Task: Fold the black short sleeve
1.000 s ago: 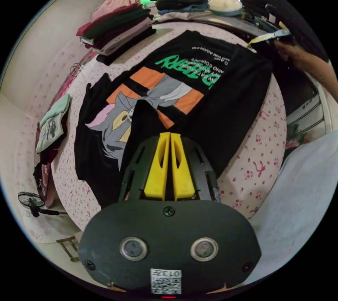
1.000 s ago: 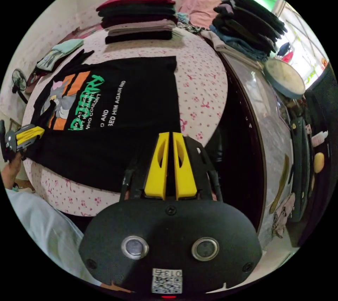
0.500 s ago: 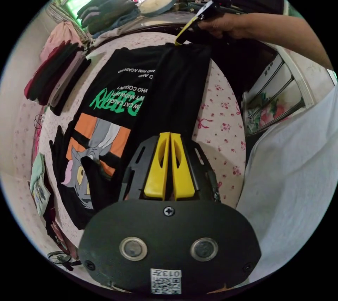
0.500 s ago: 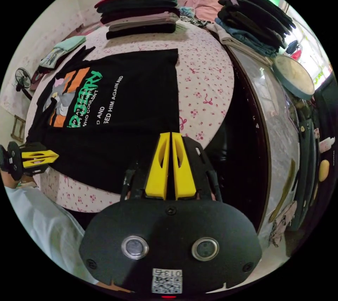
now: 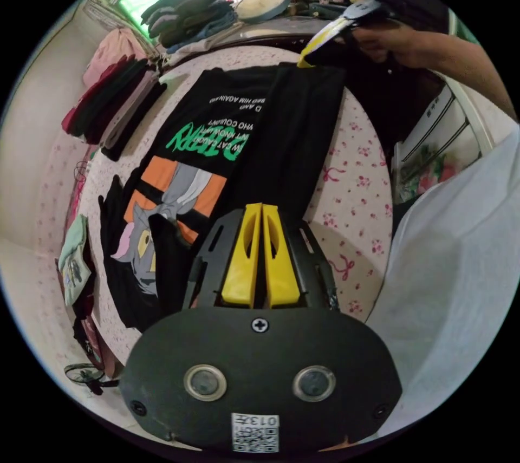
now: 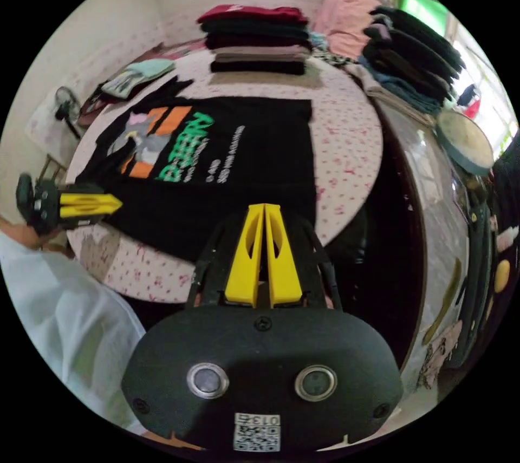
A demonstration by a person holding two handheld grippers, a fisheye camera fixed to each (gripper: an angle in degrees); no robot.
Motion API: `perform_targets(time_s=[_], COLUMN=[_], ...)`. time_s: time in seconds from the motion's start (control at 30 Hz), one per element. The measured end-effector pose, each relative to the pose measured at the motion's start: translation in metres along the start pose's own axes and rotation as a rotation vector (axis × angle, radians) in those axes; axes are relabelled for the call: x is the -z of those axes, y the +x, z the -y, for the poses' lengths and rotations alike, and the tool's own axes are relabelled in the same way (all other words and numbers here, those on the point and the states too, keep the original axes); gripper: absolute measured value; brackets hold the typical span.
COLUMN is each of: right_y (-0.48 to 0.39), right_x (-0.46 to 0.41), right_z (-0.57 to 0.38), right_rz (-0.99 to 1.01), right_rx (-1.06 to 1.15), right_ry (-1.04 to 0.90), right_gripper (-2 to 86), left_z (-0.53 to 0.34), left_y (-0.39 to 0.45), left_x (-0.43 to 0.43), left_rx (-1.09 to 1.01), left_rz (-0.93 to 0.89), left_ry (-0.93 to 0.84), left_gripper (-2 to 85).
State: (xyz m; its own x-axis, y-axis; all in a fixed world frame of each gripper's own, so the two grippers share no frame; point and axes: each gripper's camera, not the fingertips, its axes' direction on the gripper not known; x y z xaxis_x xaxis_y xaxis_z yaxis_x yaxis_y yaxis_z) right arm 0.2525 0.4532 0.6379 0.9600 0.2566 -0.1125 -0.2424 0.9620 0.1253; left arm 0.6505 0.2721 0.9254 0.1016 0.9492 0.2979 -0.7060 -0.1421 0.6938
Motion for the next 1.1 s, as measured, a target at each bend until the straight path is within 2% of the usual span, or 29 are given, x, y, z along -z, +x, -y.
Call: perform_targets(time_s=[0.07, 0.1, 0.13, 0.23, 0.4, 0.47, 0.5, 0.63, 0.73, 0.83, 1.0, 1.1], right_y=[-0.011, -0.013, -0.012, -0.006, -0.033, -0.046, -0.049, -0.028, -0.003, 0.021, 0.045, 0.055], right_x=[-0.014, -0.012, -0.012, -0.009, 0.002, -0.006, -0.013, -0.027, -0.016, -0.017, -0.041, -0.053], right_z=[-0.005, -0.011, -0.011, 0.001, 0.03, 0.04, 0.045, 0.054, 0.057, 0.07, 0.125, 0.176], right_rz=[-0.04, -0.076, -0.084, -0.088, 0.007, 0.02, 0.039, 0.064, 0.058, 0.036, 0.068, 0.039], right_rx=[0.018, -0.001, 0.001, -0.011, 0.099, 0.138, 0.147, 0.05, -0.004, -0.054, -0.076, -0.061], right_ry=[-0.079, -0.003, -0.013, -0.087, 0.054, 0.048, 0.028, -0.058, 0.0, -0.005, -0.008, 0.034], right_gripper=[0.0, 0.0, -0.1, -0.1, -0.2, -0.2, -0.2, -0.1, -0.1, 0.0, 0.6, 1.8], left_z=[-0.003, -0.004, -0.005, -0.02, -0.043, -0.05, -0.058, -0.074, -0.098, -0.127, -0.152, -0.154], left_y=[-0.011, -0.017, -0.021, -0.049, -0.114, -0.134, -0.146, -0.179, -0.213, -0.263, -0.4, -0.477], left_x=[0.0, 0.002, 0.004, 0.026, 0.008, -0.002, 0.001, 0.007, 0.028, 0.05, 0.046, 0.038], left_rx=[0.02, 0.023, 0.025, 0.112, 0.225, 0.267, 0.287, 0.36, 0.446, 0.553, 0.688, 0.778], left_rz=[-0.018, -0.014, 0.002, 0.112, 0.136, 0.108, 0.084, 0.007, -0.105, -0.065, 0.074, 0.086], left_ry=[0.003, -0.01, -0.01, 0.065, -0.053, -0.108, -0.056, -0.033, 0.07, 0.155, 0.054, 0.032], left_gripper=[-0.3, -0.3, -0.3, -0.3, -0.3, -0.3, -0.3, -0.3, -0.3, -0.2, 0.3, 1.5])
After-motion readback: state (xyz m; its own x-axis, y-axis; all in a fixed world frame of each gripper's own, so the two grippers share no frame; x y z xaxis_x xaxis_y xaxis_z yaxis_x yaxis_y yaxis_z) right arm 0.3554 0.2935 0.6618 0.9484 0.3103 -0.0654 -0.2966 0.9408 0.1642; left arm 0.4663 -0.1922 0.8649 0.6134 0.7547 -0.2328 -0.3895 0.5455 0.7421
